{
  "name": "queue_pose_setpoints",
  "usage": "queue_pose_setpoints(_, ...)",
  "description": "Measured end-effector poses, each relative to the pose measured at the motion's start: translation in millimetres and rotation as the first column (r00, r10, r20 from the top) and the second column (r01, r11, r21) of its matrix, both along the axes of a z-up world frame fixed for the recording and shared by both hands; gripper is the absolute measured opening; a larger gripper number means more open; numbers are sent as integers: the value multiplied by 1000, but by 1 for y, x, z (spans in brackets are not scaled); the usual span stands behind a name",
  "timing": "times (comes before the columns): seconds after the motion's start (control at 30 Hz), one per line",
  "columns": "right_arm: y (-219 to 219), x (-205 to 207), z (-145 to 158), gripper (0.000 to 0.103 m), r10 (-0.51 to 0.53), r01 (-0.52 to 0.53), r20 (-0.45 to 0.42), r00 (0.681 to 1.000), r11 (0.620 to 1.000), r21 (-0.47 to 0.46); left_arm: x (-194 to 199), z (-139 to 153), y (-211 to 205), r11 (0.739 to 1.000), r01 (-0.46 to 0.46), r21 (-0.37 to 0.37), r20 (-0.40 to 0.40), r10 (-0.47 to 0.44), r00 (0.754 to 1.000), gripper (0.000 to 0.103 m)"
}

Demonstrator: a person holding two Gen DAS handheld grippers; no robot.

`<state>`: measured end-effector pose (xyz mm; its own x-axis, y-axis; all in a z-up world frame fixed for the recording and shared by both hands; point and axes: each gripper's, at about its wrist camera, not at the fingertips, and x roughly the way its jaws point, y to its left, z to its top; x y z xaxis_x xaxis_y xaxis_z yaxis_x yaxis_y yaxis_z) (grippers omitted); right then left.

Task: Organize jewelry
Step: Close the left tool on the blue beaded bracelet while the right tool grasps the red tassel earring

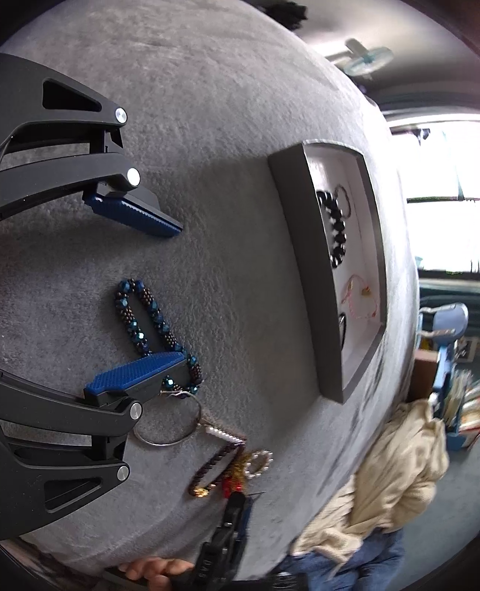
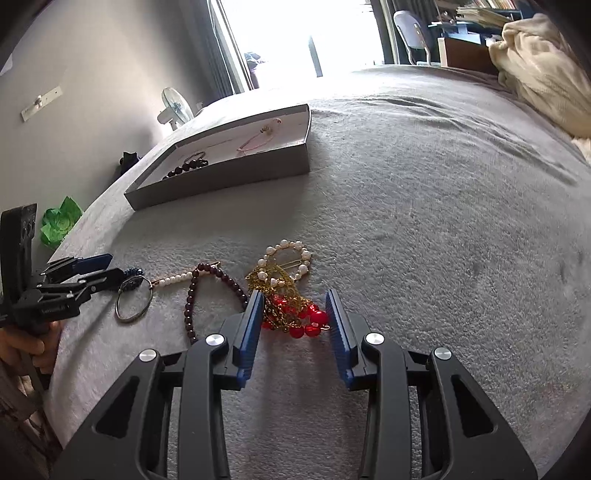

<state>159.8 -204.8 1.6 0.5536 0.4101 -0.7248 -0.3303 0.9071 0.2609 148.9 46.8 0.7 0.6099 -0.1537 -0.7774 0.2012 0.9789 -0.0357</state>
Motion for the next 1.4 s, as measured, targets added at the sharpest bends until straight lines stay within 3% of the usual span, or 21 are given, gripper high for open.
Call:
queue_pose_setpoints(0.03, 0, 0, 0, 35, 1, -1, 1, 1000, 1000, 2, 0, -1, -2, 1000, 12, 9, -2, -12, 1000, 62)
queue_pose_setpoints(0.23, -2, 0, 0, 35, 1, -1, 0, 1000, 1000, 9, -7, -2, -13, 997, 69, 44, -12, -68, 998, 24)
queue_pose_setpoints(0.3, -2, -1, 0, 35, -1, 1, 3, 1000, 1000, 10, -9, -2, -8, 998, 54, 27, -8, -53, 999, 13)
queue_pose_setpoints(0.37, -2, -1, 1, 35, -3, 3, 5, 1000, 1000, 12, -11, -1, -1, 1000, 30, -4, -3, -30, 1000, 8)
queue_pose_setpoints(0.63, -4, -4, 3, 35, -9, 9, 20, 1000, 1000, 21, -21, 7, 37, 991, -100, -90, 26, 102, 994, 8)
queue_pose_setpoints(0.77, -5, -5, 4, 35, -9, 8, 29, 1000, 1000, 24, -19, 4, 41, 990, -108, -93, -5, 108, 994, 8)
queue_pose_setpoints(0.83, -4, -5, 4, 35, -9, 8, 30, 1000, 1000, 23, -17, 1, 40, 990, -103, -92, -20, 101, 995, 13)
queue_pose_setpoints(1.03, -4, -5, 4, 35, -9, 8, 30, 1000, 1000, 22, -12, -5, 30, 995, -91, -34, -33, 90, 995, 18)
queue_pose_setpoints(1.17, -4, -6, 6, 35, -8, 7, 38, 999, 1000, 22, -14, -3, 31, 996, -81, -47, -24, 80, 996, 8)
queue_pose_setpoints(1.4, -6, -7, 14, 35, -16, 14, 58, 998, 999, 30, -24, 20, 35, 991, -91, -95, 42, 95, 995, 7)
